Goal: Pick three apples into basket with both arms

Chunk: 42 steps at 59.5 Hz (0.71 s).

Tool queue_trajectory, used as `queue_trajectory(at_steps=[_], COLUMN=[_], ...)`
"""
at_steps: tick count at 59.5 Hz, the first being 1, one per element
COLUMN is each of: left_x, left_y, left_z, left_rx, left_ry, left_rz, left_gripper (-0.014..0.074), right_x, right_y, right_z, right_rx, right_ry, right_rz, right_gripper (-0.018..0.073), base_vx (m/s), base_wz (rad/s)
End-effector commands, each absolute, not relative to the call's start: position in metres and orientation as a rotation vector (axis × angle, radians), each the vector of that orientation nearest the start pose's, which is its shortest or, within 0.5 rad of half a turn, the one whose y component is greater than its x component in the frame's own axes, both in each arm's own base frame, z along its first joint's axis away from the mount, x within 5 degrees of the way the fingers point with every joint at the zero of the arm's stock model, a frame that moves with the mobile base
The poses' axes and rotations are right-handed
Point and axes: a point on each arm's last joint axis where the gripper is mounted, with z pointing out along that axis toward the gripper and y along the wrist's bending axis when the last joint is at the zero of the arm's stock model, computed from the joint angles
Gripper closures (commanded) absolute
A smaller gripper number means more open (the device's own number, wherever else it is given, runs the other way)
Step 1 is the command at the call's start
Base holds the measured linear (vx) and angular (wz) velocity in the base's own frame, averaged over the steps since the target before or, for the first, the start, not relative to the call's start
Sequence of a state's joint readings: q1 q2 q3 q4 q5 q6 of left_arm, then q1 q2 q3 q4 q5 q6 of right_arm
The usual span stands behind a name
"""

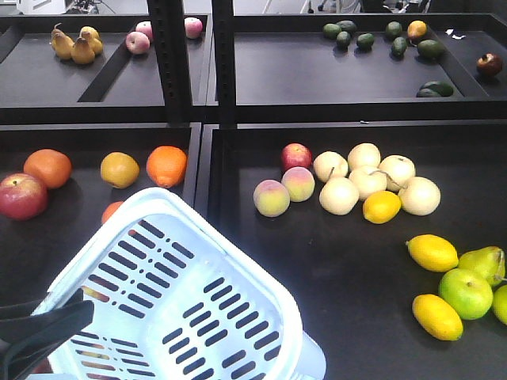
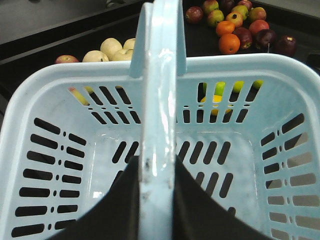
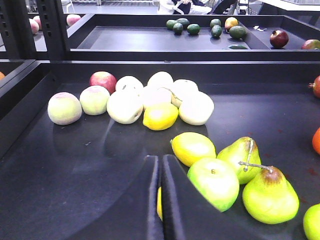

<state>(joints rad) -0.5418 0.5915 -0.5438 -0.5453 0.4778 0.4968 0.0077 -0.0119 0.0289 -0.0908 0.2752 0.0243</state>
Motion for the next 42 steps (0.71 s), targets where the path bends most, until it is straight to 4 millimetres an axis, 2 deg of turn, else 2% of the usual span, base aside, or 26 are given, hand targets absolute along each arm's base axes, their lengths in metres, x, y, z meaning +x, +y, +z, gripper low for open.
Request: queue_trajectory(at_steps=[1,42], left_x=[0.0944,0.0944], left_y=[-0.0793,-0.0793], left_z=[0.3289,0.3289], left_rx=[0.593,0.593], left_ry=[1.771,1.771], left_rz=[-0.612,-0.612], left_gripper=[0.0602,0.0602], right_x=[0.0556,0.0556], right_y=[-0.0014,-0.0014], right_z=[0.1821,0.1821], right_rx=[-0.055,-0.055], right_ry=[1.704,1.704], right_rz=[-0.068,-0.068], right_gripper=[0.0551,0.0551], base_vx=[0.0,0.0], base_wz=[0.0,0.0])
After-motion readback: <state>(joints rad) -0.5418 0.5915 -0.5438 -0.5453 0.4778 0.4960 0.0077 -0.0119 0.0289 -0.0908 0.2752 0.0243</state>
